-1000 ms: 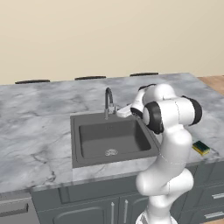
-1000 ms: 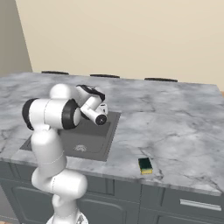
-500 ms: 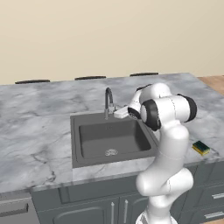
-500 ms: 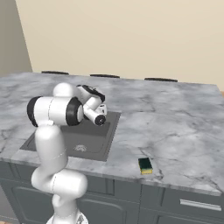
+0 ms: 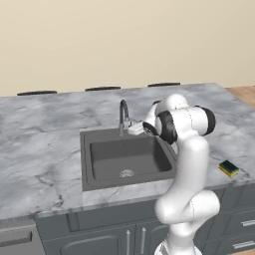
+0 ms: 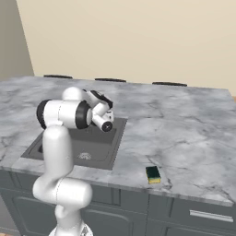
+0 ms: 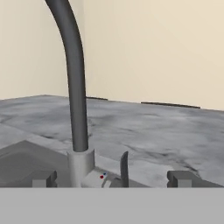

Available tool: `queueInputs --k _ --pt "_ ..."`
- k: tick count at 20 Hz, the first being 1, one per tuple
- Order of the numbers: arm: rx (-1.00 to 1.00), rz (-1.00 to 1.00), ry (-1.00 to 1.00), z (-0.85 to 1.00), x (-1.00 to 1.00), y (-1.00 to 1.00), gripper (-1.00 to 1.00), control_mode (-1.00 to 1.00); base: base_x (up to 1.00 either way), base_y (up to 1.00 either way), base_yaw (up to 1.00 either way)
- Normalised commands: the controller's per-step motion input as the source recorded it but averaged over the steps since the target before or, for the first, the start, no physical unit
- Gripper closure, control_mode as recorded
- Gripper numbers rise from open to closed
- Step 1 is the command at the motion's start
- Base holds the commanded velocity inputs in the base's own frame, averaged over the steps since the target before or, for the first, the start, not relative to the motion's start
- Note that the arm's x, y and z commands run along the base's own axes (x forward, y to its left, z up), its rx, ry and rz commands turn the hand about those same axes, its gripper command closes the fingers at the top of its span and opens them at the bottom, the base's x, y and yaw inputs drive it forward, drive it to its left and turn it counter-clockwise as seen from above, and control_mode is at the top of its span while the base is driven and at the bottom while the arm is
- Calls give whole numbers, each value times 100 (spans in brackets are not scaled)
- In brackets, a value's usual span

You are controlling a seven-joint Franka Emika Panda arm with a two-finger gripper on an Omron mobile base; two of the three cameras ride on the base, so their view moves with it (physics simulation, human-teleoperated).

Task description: Soak the sponge with water for a few seconds and then drop it inside the sink.

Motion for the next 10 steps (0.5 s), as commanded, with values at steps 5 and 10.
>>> queueInputs --k 5,10 --pt "0 0 0 -25 35 0 -100 -100 0 0 0" --pt "0 0 0 -23 41 0 -100 -100 0 0 0"
